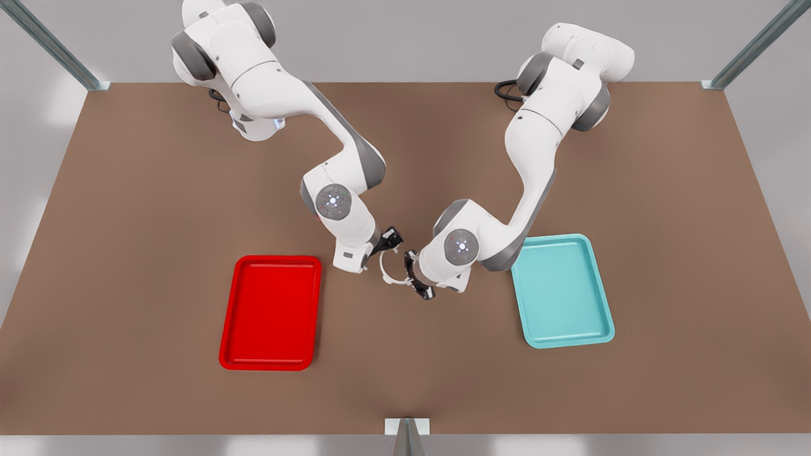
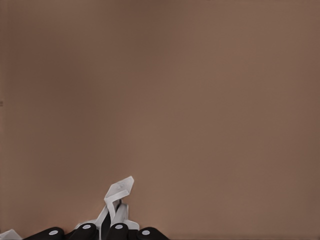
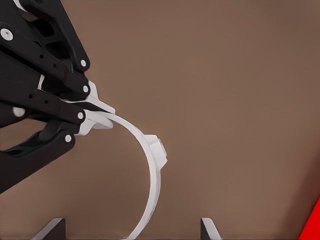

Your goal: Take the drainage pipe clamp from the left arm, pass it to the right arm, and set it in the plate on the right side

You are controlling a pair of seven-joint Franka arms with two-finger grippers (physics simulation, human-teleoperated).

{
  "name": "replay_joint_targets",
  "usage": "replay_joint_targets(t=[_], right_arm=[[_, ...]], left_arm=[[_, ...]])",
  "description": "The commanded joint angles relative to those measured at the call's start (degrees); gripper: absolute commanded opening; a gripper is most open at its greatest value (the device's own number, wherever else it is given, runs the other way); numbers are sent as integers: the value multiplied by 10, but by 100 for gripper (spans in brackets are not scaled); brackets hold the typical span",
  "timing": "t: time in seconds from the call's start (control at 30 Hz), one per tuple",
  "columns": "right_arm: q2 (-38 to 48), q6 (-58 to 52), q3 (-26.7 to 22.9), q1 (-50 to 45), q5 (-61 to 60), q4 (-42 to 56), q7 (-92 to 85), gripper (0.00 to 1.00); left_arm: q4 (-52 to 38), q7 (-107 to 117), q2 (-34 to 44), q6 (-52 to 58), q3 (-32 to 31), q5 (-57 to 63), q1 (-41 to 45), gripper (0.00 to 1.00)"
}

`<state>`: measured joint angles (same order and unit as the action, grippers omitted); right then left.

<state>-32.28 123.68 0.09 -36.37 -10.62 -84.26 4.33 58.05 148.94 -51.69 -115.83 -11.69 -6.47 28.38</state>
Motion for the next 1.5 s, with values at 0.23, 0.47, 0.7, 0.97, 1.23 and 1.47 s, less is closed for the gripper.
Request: replay_joint_targets(t=[0.23,0.47,0.7,0.97,1.23,1.47], right_arm=[[-20,6,0,2,4,1,18,100],[-41,6,0,2,6,9,18,100],[-41,7,0,2,7,10,16,34],[-41,6,0,7,3,13,10,21],[-41,6,-2,9,2,17,9,21],[-62,-4,-7,132,8,4,8,21]], left_arm=[[0,53,2,-5,-1,1,3,21],[0,53,1,-6,-1,1,7,21],[1,53,0,-6,0,1,10,21],[1,51,3,-1,1,1,7,100],[0,-100,79,209,-31,2,-66,100],[-29,-1076,128,416,-29,67,-265,100]])
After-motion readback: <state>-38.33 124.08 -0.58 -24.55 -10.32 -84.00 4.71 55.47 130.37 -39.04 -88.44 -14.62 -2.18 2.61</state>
